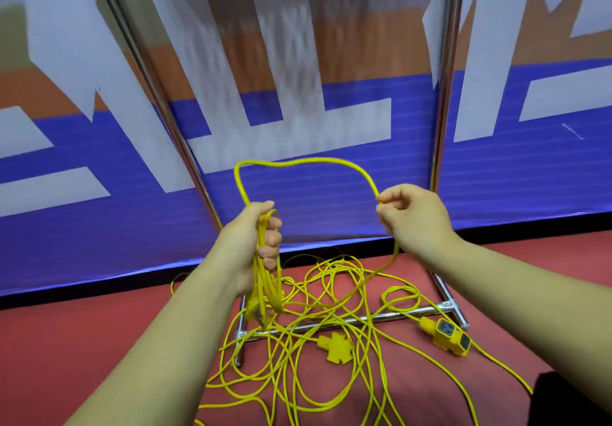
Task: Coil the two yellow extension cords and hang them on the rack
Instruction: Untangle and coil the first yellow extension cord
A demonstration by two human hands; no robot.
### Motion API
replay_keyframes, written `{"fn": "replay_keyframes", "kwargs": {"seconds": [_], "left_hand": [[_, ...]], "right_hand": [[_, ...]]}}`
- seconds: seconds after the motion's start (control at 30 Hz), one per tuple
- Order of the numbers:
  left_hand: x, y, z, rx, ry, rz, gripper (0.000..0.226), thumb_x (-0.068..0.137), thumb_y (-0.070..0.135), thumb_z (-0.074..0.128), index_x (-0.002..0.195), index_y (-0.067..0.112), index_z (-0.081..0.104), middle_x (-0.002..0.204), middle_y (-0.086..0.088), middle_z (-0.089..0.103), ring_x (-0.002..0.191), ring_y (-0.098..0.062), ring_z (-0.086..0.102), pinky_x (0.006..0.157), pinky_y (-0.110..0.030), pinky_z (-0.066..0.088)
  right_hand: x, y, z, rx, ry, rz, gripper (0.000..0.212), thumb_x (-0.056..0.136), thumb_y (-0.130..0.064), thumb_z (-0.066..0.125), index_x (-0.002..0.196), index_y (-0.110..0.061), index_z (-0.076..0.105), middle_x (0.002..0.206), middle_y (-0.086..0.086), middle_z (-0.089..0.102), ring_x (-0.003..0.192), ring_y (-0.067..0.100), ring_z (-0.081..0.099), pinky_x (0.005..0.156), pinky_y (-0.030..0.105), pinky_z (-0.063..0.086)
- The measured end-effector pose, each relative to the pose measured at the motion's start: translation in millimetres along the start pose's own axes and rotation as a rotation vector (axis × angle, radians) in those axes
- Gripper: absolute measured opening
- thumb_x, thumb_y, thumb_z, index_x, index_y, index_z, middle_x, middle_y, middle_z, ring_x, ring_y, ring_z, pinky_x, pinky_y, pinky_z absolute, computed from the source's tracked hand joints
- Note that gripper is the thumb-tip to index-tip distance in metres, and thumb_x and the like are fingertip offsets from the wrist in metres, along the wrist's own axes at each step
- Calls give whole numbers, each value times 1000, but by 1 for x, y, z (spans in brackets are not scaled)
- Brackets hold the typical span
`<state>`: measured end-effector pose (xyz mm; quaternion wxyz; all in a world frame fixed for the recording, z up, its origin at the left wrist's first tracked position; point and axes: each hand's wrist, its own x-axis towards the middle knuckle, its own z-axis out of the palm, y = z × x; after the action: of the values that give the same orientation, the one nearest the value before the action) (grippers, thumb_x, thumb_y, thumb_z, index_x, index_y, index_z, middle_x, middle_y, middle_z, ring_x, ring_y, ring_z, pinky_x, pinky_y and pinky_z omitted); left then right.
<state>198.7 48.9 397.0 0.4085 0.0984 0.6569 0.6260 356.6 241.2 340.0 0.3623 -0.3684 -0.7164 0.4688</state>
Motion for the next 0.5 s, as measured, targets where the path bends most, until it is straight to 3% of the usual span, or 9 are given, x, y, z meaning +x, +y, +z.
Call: {"fn": "replay_keyframes", "kwargs": {"seconds": [0.1,0.2,0.27,0.37,0.43,0.5], "left_hand": [[-2,4,1,-96,-68,79,32,98,39,48,80,15,55,54,1,39,36,-9,28,37,-18,24],[-8,8,2,-170,-112,210,30,102,36,48,79,17,52,54,3,37,37,-6,28,36,-18,24],[-14,10,5,-165,-117,282,29,103,35,47,79,18,50,55,4,37,38,-6,29,37,-17,27],[-17,9,7,-121,-56,343,29,103,32,49,79,18,51,55,4,42,39,-7,34,39,-19,35],[-17,6,7,-91,-8,375,28,104,30,49,79,17,52,55,3,44,40,-8,36,41,-21,39],[-16,4,7,-90,1,376,26,104,29,50,81,15,53,56,3,43,41,-8,36,41,-21,39]], "right_hand": [[2,14,0,-414,-123,-22,18,84,-11,70,74,-26,66,72,-6,65,77,18,64,69,22,41],[-4,15,7,-672,-387,-59,15,82,-12,66,73,-22,73,78,-5,72,85,17,69,72,25,50],[-14,7,9,-803,-615,-151,14,83,-13,64,80,-19,76,76,-8,72,76,11,68,72,24,53],[-29,-17,5,-795,-859,-230,10,82,-16,70,88,-20,77,64,-16,63,56,-5,57,61,18,47],[-36,-32,-2,-747,-937,-267,9,82,-17,71,89,-22,76,68,-14,67,60,-7,60,60,16,47],[-38,-42,-10,-707,-984,-286,14,82,-14,69,91,-23,75,80,-5,74,71,3,66,67,21,51]]}}
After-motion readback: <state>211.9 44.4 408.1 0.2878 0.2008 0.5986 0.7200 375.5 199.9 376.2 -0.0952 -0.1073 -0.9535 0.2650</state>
